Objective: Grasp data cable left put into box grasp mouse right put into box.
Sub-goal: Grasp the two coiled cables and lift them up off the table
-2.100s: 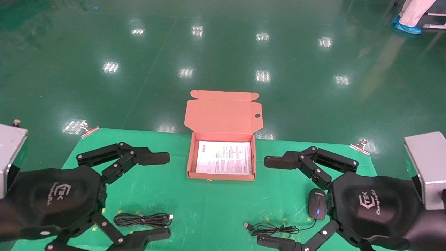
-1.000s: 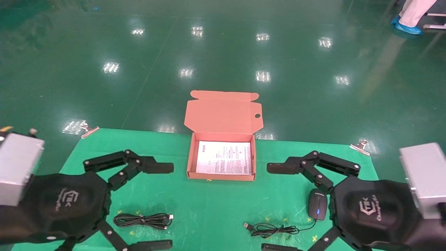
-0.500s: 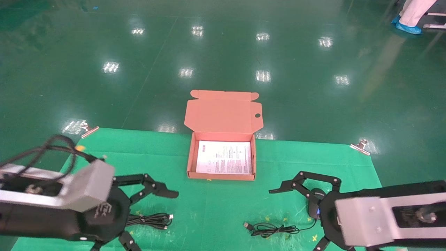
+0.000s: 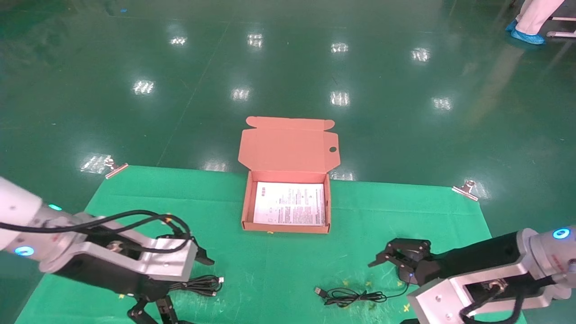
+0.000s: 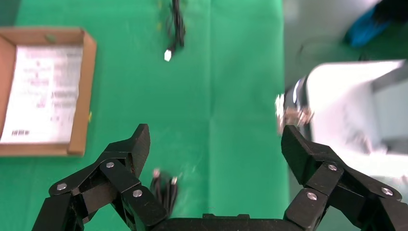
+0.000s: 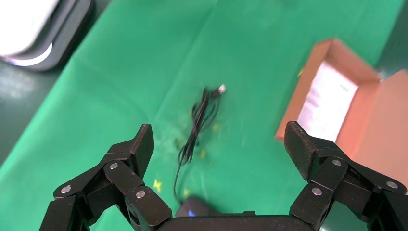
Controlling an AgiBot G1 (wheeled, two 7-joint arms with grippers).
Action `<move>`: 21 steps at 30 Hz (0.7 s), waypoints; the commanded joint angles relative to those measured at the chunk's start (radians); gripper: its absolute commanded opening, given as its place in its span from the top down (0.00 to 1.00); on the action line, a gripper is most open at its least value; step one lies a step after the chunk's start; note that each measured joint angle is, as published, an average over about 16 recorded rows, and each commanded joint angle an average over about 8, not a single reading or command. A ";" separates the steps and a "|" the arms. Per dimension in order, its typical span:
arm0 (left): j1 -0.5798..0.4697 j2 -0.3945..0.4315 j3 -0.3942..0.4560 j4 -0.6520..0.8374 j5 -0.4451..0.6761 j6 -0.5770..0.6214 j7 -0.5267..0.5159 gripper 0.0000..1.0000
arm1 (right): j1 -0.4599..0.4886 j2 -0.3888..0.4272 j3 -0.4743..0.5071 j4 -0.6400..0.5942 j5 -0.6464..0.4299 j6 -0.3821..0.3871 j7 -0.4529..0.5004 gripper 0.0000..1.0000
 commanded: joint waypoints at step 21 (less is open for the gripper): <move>0.018 0.133 0.198 -0.019 0.414 -0.151 -0.059 0.00 | -0.052 -0.107 -0.168 -0.015 -0.323 0.153 0.015 0.00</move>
